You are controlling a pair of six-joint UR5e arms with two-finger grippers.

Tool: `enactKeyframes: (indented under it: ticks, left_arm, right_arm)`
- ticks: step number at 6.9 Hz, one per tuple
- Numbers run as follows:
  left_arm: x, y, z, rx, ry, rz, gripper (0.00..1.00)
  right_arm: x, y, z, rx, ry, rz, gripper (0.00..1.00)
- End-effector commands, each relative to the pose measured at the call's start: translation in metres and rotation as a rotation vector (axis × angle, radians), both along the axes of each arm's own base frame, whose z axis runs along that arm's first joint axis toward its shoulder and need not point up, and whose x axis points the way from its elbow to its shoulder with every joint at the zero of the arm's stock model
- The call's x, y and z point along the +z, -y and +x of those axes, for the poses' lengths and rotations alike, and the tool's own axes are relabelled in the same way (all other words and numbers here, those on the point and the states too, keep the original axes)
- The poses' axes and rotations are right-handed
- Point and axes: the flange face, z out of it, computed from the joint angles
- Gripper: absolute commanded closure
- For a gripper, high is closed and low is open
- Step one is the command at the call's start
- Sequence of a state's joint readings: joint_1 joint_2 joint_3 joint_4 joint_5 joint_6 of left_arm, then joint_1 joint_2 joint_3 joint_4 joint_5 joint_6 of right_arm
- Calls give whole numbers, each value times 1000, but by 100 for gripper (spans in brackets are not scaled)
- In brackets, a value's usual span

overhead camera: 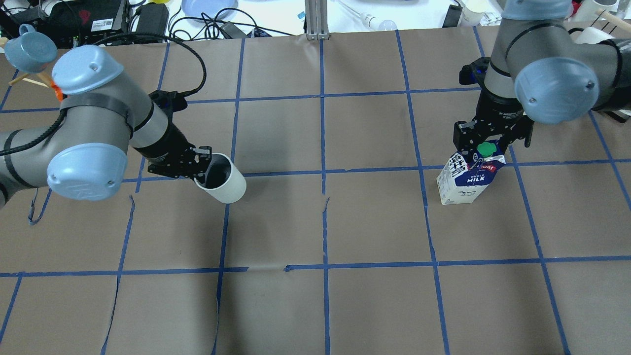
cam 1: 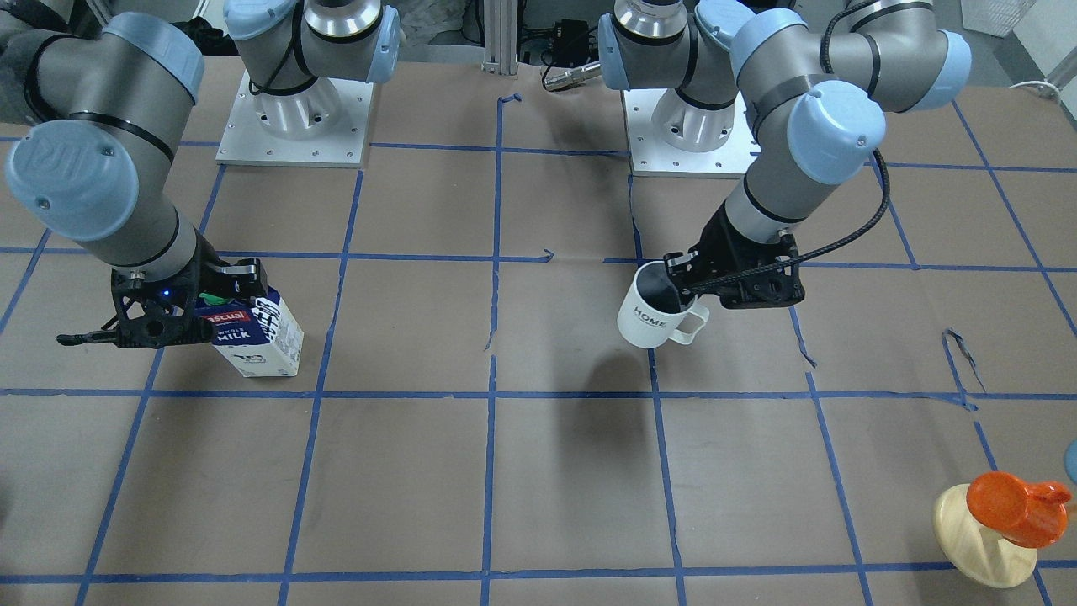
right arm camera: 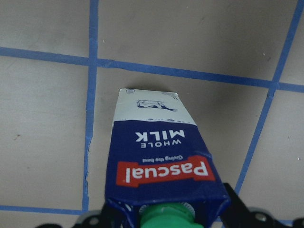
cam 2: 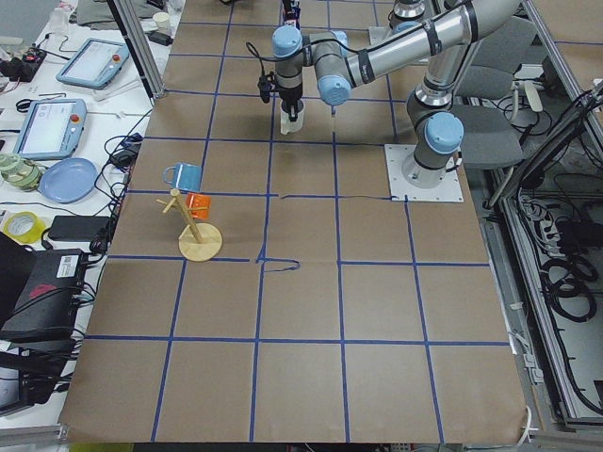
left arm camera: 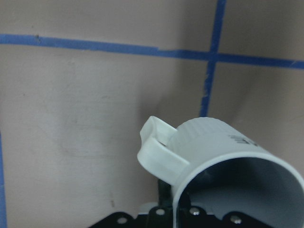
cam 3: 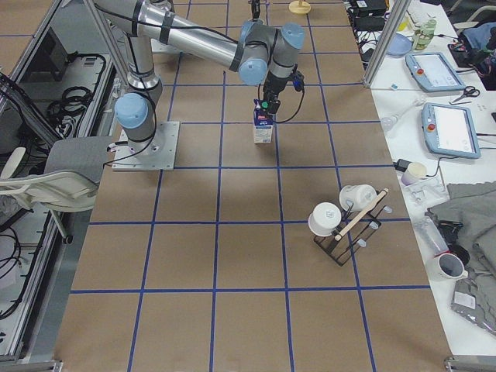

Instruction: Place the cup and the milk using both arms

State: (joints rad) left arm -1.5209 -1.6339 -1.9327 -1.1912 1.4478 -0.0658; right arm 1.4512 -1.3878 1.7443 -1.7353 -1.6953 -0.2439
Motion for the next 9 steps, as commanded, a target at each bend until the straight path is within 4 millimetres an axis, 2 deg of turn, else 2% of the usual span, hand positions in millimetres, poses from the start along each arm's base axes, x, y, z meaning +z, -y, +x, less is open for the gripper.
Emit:
enactKeyframes:
  ticks: [1, 2, 3, 4, 5, 6, 8, 9]
  left_arm:
    - [-4, 12, -68, 7, -10, -37, 100]
    - [-21, 21, -93, 32, -29, -82, 100]
    - [-40, 26, -123, 61, -66, -99, 100]
    - [-52, 33, -144, 58, -67, -101, 100]
    - [-52, 43, -166, 50, -65, -111, 100]
    - [-59, 46, -186, 30, -59, -106, 100]
    - [-77, 48, -187, 28, -40, -81, 100]
    - [-82, 49, -187, 24, -36, -75, 90]
  right_arm:
    - [4, 0, -1, -1, -4, 0, 42]
    - [6, -1, -1, -1, -2, -2, 44]
    - [4, -2, -1, 0, 1, 6, 50]
    - [6, -2, -1, 0, 1, 3, 60]
    - [10, -1, -1, 0, 1, 0, 63]
    - [26, 3, -1, -2, -3, -23, 64]
    - [69, 19, 3, -20, 11, -73, 67]
    - [74, 23, 3, -28, 21, -87, 67]
